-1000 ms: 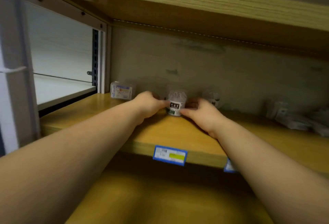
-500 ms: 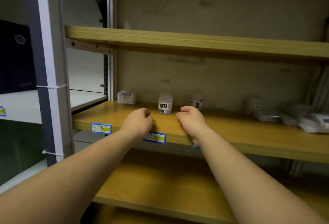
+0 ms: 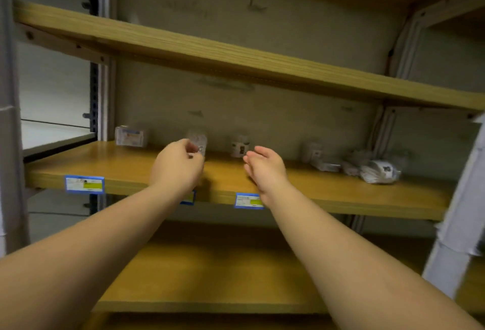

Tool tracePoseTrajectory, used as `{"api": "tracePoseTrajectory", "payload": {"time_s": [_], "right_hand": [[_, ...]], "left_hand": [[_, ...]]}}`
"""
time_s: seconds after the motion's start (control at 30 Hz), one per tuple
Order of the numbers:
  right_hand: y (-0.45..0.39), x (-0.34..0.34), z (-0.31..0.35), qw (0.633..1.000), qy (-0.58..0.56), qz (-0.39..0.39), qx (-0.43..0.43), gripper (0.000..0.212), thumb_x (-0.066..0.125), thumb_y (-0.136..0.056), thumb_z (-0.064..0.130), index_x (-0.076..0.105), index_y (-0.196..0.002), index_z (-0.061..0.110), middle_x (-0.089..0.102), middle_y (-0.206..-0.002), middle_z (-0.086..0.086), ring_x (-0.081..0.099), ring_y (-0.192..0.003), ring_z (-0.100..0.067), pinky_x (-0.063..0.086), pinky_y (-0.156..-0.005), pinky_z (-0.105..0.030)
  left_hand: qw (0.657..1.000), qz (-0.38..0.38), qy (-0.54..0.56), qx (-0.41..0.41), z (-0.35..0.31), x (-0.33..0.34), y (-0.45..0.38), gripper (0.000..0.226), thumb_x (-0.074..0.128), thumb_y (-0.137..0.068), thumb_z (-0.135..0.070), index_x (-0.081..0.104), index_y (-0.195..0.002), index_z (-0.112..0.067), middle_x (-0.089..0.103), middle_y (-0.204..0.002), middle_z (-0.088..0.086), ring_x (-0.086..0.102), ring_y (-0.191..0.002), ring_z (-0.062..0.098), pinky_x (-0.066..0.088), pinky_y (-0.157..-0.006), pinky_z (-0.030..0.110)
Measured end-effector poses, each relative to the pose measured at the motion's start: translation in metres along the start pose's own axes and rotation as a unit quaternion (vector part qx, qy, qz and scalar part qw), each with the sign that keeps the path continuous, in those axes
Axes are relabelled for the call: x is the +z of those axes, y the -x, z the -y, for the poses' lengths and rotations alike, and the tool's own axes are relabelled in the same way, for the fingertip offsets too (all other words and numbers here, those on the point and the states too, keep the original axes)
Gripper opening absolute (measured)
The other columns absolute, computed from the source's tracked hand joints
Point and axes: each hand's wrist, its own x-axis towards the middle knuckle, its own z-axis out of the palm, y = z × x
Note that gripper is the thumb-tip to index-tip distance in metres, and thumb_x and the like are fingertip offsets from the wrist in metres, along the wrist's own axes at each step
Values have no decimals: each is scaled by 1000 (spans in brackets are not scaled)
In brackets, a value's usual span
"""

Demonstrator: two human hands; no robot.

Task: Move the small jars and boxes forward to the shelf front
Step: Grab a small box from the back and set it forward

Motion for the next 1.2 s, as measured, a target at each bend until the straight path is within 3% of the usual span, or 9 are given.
{"api": "tracePoseTrajectory", "payload": {"time_s": [0.17,0.3,0.47,0.63,0.83,0.97,1.0,1.1,1.2], "right_hand": [[-15,-109,7,989,133,-44,-39,35,58,-96,10,57,-130,15,67,-121,-3,63,-114,-20,49,-105,-42],[-48,-208,20,974,203,-83,-58,29,55,-94,15,61,-122,17,70,-111,-5,65,-97,-24,55,-95,-44],[-89,-286,7,957,282,-41,-55,20,59,-91,19,64,-110,20,71,-104,-4,67,-98,-26,54,-94,-44],[-90,-301,-5,964,253,23,-77,25,50,-93,14,59,-110,30,69,-112,-1,66,-103,-21,55,-94,-43],[-92,-303,2,979,195,34,-44,37,51,-97,13,57,-132,22,64,-125,0,60,-108,-17,53,-96,-37],[-84,-306,10,973,226,34,-42,40,49,-99,7,54,-138,13,59,-130,-4,52,-99,-13,39,-67,-18],[-82,-308,10,971,233,36,-45,42,48,-99,7,52,-140,12,58,-133,-4,51,-100,-13,37,-65,-18],[-77,-310,13,966,249,41,-54,47,46,-98,4,49,-143,13,55,-140,-5,53,-112,-18,38,-79,-22],[-78,-308,14,959,273,63,-44,52,45,-95,2,45,-146,13,52,-141,-7,52,-103,-19,39,-71,-26]], "left_hand": [[992,90,67,54,-66,66,23,26,56,-94,-19,65,-118,-21,67,-108,-2,61,-97,16,48,-84,29],[983,145,95,59,-128,140,48,23,55,-94,-20,63,-116,-21,66,-104,-2,61,-87,13,47,-73,26],[983,147,85,74,-198,235,64,30,57,-91,-17,67,-120,-17,70,-109,-1,64,-99,17,49,-86,25],[990,135,-38,4,-200,278,57,33,59,-87,-19,66,-119,-14,69,-114,4,64,-107,24,51,-91,30],[991,122,-50,-14,-196,277,56,34,61,-90,-20,65,-123,-15,71,-116,3,65,-105,22,53,-91,30],[992,112,-46,-21,-197,275,62,30,61,-90,-20,67,-120,-16,72,-111,2,66,-101,20,52,-84,26],[993,107,-51,-23,-199,274,64,30,61,-90,-20,68,-118,-16,72,-111,2,67,-100,21,51,-83,26],[992,103,-67,-27,-204,274,69,28,61,-89,-21,68,-116,-16,72,-109,3,67,-100,23,54,-86,30],[990,107,-89,-34,-208,272,72,29,60,-89,-22,68,-117,-18,71,-111,2,66,-99,22,54,-85,30]]}}
